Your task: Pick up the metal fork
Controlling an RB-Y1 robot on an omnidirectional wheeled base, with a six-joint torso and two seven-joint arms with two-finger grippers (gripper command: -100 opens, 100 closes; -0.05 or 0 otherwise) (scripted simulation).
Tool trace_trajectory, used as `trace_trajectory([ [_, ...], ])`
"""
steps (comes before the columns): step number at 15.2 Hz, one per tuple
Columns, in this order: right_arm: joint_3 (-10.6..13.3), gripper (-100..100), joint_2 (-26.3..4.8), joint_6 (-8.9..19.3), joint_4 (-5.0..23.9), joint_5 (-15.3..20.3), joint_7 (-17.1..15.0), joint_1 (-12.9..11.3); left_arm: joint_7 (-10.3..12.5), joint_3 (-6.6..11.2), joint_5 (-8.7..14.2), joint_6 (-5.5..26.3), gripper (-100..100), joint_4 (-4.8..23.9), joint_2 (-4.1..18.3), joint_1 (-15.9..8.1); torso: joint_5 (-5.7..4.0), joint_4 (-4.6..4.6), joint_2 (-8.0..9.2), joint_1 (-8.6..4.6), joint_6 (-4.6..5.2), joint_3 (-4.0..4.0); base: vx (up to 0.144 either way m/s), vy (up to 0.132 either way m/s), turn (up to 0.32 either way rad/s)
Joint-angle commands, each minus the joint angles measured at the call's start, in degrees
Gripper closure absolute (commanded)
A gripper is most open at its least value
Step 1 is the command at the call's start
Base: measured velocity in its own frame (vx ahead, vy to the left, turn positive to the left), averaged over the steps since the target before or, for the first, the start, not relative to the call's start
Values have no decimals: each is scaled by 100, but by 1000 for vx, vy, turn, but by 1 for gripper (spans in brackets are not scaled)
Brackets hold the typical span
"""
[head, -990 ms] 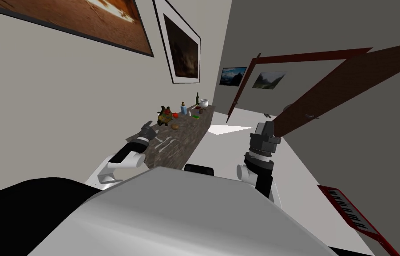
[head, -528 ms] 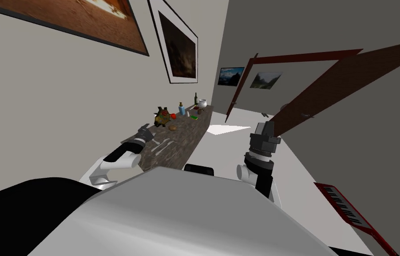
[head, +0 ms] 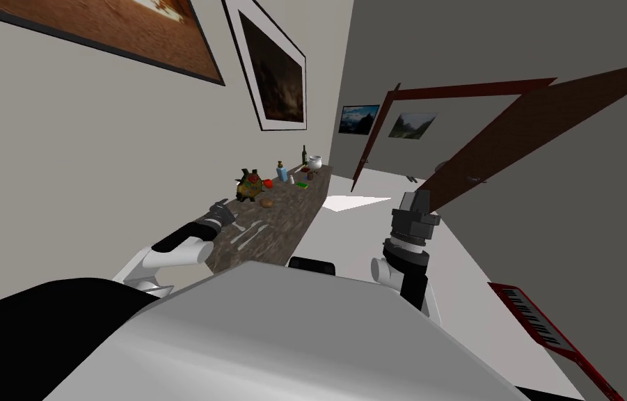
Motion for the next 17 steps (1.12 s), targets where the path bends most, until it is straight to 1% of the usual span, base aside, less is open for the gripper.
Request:
trace_trajectory([
  [1,0,0,0,0,0,0,0,0,53,65,45,286,-100,23,30,-23,0,0,0,0,0,0,50,-10,-21],
  [2,0,0,0,0,0,0,0,0,53,65,45,400,-100,23,30,-23,0,0,1,-1,0,0,29,-8,5],
  [3,0,0,0,0,0,0,0,0,174,258,196,543,-100,63,87,20,0,1,6,-2,-1,3,56,-15,-72],
  [6,0,0,0,0,0,0,0,0,174,258,196,858,-100,63,87,20,0,-1,-1,-3,-1,-1,54,-8,-38],
  [7,0,0,0,0,0,0,0,0,174,258,196,874,-100,63,87,20,0,0,4,-1,-1,2,12,3,11],
  [8,0,0,0,0,0,0,0,0,295,450,346,1054,-100,104,138,63,0,2,11,1,-1,5,38,-1,-71],
  [11,0,0,0,0,0,0,0,0,295,450,346,1347,-100,104,138,63,0,1,5,0,-1,2,46,-4,-41],
  [12,0,0,0,0,0,0,0,0,417,640,496,1531,-100,145,184,107,0,1,7,-1,-1,4,59,-12,-74],
  [14,0,0,0,0,0,0,0,0,417,640,496,1757,-100,145,184,107,0,-1,-3,-3,0,-2,70,-11,-57],
  [15,0,0,0,0,0,0,0,0,417,640,496,1819,-100,145,184,107,-1,-1,-2,-3,-1,-2,33,-4,9],
  [16,0,0,0,0,0,0,0,0,538,826,644,1987,-100,185,223,151,0,0,4,-3,-1,1,50,-6,-59],
  [17,0,0,0,0,0,0,0,0,538,826,644,2096,-100,185,223,151,0,1,3,-2,0,2,66,-9,-82],
])
